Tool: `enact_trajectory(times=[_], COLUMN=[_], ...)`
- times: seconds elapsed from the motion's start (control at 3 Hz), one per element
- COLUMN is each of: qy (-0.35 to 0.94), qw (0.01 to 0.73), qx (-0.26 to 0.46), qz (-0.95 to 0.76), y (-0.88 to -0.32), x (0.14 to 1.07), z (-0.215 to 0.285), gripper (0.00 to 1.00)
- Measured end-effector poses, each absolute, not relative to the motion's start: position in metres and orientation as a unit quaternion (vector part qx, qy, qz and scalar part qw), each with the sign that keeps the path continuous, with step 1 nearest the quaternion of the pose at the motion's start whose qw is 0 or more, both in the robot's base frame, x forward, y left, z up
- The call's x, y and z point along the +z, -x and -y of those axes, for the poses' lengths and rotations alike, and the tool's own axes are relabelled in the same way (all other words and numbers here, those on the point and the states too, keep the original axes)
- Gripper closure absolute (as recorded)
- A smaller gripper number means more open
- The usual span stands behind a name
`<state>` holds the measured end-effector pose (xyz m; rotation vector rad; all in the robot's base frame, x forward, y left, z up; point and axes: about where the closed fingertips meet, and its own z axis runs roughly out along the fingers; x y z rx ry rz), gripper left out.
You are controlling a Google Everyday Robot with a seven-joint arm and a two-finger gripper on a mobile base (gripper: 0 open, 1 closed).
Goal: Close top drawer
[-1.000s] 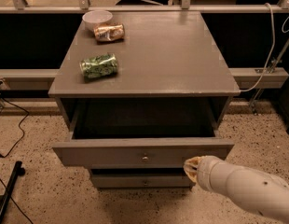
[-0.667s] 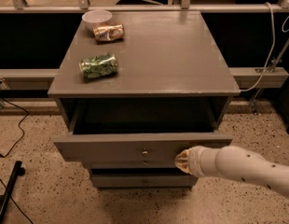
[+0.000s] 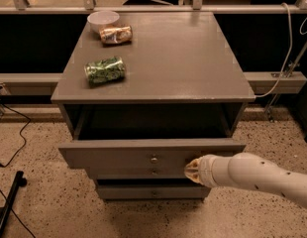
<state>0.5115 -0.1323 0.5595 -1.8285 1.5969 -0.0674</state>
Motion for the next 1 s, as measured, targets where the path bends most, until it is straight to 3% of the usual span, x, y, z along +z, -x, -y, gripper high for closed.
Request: enact_trajectory(times=[1.0], qy=[0.703], qw=[0.390], qx=[-0.021], qz=[-0.594], y=[-0.565], x=[0.554], z=[0.139], gripper=[1.00])
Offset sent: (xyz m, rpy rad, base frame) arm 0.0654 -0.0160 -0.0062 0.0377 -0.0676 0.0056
